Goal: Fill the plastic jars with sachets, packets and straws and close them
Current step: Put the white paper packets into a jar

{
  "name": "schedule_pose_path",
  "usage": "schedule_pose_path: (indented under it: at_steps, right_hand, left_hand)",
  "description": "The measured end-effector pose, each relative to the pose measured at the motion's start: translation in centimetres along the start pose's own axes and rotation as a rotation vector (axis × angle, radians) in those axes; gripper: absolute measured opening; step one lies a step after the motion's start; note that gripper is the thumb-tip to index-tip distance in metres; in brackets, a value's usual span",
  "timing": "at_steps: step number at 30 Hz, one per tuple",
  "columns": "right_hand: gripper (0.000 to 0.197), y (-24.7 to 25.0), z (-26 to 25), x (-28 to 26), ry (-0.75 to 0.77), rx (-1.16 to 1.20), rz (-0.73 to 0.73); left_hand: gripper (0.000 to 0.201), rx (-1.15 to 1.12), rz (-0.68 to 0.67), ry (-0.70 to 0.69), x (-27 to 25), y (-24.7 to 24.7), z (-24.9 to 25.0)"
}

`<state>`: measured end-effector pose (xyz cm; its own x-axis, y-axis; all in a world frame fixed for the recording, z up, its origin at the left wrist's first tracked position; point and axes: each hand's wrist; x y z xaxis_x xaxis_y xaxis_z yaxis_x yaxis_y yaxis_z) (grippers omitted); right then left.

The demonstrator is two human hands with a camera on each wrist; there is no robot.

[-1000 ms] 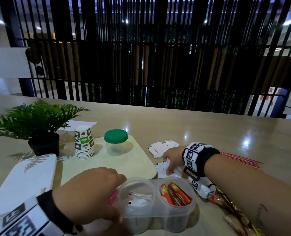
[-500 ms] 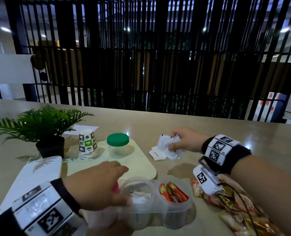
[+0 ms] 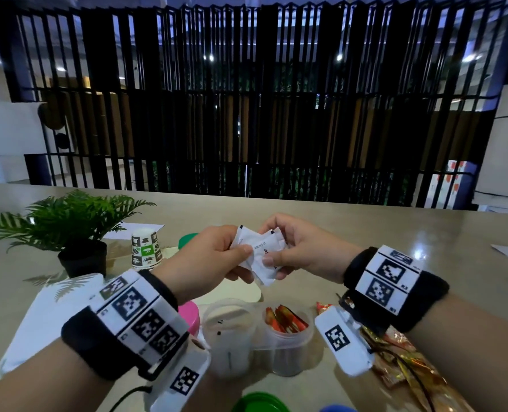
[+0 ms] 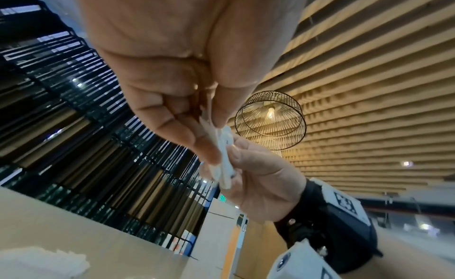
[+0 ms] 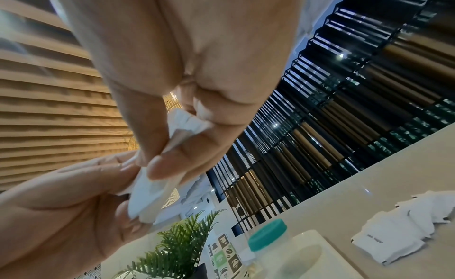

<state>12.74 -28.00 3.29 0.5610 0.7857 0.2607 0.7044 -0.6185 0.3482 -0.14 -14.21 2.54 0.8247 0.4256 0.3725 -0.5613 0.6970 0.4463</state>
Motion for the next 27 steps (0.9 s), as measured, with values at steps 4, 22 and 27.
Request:
schedule_pose_path:
  at_steps: [4,22,27]
  right_hand:
    - [0.027,0.5,0.2,-0.8,-0.018,0.052,0.166]
    - [0.024,-0.9,-1.5,-1.7,0.058,-0.174,0.126]
    - [0.038,-1.3,-1.2,-1.5,0.053,-0.2,0.218]
  left_hand:
    - [0.011,-0.041,0.032,-0.01,-0.1,-0.3,0.3]
    - [0.004,0.359,-0.01,-0.161,0.2,-0.4,-0.3]
    - [0.01,0.314,-0.043,-0.233,0.0,0.2,-0.7]
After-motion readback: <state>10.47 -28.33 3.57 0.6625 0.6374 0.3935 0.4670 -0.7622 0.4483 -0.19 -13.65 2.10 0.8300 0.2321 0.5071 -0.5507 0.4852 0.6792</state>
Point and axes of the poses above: each hand's wrist, its own x-axis towards the middle knuckle, its own y-axis out of the back of the hand, z = x × y, and after that the axes turned 13 degrees about z, right-handed
